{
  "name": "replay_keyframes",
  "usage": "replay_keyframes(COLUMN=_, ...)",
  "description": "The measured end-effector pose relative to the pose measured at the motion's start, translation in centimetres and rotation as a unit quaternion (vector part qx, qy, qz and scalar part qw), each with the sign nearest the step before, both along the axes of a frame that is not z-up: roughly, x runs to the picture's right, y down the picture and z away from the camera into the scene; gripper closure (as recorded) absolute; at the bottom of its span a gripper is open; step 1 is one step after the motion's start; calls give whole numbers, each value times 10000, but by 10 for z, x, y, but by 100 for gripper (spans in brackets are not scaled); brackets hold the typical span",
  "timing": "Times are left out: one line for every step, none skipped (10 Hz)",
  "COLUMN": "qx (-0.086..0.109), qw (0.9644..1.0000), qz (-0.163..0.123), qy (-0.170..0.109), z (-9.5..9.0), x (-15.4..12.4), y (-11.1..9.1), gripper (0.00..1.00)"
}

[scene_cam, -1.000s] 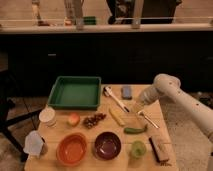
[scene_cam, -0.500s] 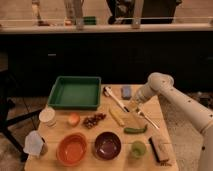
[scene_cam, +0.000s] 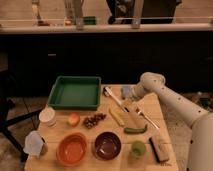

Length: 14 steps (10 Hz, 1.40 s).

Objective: Place brush in tray

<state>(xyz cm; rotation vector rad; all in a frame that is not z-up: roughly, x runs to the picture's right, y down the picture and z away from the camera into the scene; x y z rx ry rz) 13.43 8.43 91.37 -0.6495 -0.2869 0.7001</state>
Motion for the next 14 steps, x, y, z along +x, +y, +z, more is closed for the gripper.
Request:
replay_keyframes(qx=-21, qw=10000, qz=21, qy=21, z=3, x=-3, y=1, gripper=44)
replay_keyframes(qx=-60, qw=10000, qz=46, qy=46, z=6, x=-7, y=3, gripper=44)
replay_keyframes(qx=-86, qw=9999, qz=55, qy=63, z=9, x=-8, y=5, gripper=44)
replay_keyframes(qx=-117, qw=9999, qz=67, qy=79, z=11, x=-10, y=7, gripper=44)
replay_keyframes(qx=-139, qw=9998, qz=69, qy=89, z=13, x=-12, y=8, gripper=44)
replay_keyframes(qx=-158, qw=9998, qz=67, qy=100, z=15, x=-14, y=9, gripper=44)
replay_keyframes(qx=-170, qw=9998, qz=65, qy=114, z=18, x=-16, y=10, gripper=44)
replay_keyframes(qx=-184, qw=9997, qz=63, qy=129, z=21, x=-17, y=11, gripper=44)
replay_keyframes(qx=-192, qw=9997, qz=61, qy=138, z=25, x=-18, y=10, gripper=44)
replay_keyframes(qx=-206, qw=9997, qz=52, qy=131, z=29, x=-22, y=8, gripper=44)
replay_keyframes(qx=-215, qw=9997, qz=46, qy=125, z=32, x=-25, y=7, gripper=44)
replay_keyframes(qx=-223, qw=9997, qz=20, qy=99, z=37, x=-31, y=7, gripper=51)
replay_keyframes(qx=-234, qw=9997, qz=16, qy=83, z=41, x=-33, y=8, gripper=61)
replay_keyframes(qx=-248, qw=9997, qz=30, qy=70, z=43, x=-33, y=8, gripper=69)
